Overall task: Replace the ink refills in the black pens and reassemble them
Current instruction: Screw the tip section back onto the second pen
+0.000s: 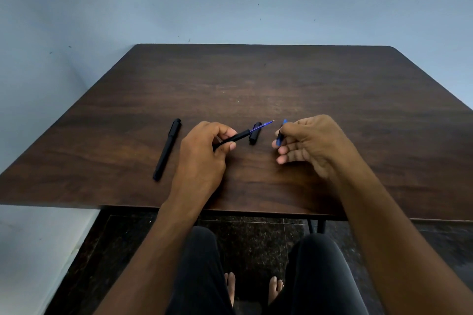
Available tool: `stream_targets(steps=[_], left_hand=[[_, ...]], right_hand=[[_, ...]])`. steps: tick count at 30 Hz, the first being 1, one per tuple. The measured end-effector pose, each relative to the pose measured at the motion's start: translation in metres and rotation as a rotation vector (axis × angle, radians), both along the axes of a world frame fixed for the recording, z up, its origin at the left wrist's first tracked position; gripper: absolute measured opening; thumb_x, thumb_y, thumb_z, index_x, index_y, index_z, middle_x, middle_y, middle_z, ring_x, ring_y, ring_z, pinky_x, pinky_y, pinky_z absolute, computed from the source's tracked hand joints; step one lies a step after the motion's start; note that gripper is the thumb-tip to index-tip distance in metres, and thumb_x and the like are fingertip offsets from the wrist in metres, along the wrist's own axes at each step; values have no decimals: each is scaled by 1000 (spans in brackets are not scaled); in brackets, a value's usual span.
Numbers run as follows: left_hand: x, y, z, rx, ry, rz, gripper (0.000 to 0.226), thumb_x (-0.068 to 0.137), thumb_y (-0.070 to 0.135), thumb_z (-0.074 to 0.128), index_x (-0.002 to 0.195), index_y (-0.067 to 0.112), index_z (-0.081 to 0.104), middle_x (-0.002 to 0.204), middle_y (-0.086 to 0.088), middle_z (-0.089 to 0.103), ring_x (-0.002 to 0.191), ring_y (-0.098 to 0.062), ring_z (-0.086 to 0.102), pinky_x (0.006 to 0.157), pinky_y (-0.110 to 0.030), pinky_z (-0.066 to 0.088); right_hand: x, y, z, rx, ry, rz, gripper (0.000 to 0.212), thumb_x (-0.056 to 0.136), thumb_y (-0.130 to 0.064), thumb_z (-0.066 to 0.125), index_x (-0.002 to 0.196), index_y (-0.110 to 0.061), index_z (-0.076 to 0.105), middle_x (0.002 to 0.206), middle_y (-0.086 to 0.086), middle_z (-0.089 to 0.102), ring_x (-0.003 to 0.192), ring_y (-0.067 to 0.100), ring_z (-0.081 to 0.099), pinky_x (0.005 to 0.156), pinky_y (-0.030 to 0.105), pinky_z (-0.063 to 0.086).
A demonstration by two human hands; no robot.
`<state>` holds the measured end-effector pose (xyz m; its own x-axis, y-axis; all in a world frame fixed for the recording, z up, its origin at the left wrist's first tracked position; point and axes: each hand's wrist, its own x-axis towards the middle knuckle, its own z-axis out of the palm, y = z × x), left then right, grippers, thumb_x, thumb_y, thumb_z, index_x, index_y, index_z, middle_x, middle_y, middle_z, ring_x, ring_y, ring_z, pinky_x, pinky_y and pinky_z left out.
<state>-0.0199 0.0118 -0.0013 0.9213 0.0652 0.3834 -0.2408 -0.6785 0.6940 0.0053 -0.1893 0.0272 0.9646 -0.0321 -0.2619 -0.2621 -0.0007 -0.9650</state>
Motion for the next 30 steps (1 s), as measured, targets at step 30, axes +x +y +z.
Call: stream_targets(steps=[30], left_hand=[[-2,-3,1,49,0,10,23,85,12,75,100,28,70,91,18,58,84,4,54,76,0,38]], right_hand=[[-4,2,-13,380,-175,-25,12,90,-4,69,99,5,69,89,26,75,84,41,75,74,43,62]])
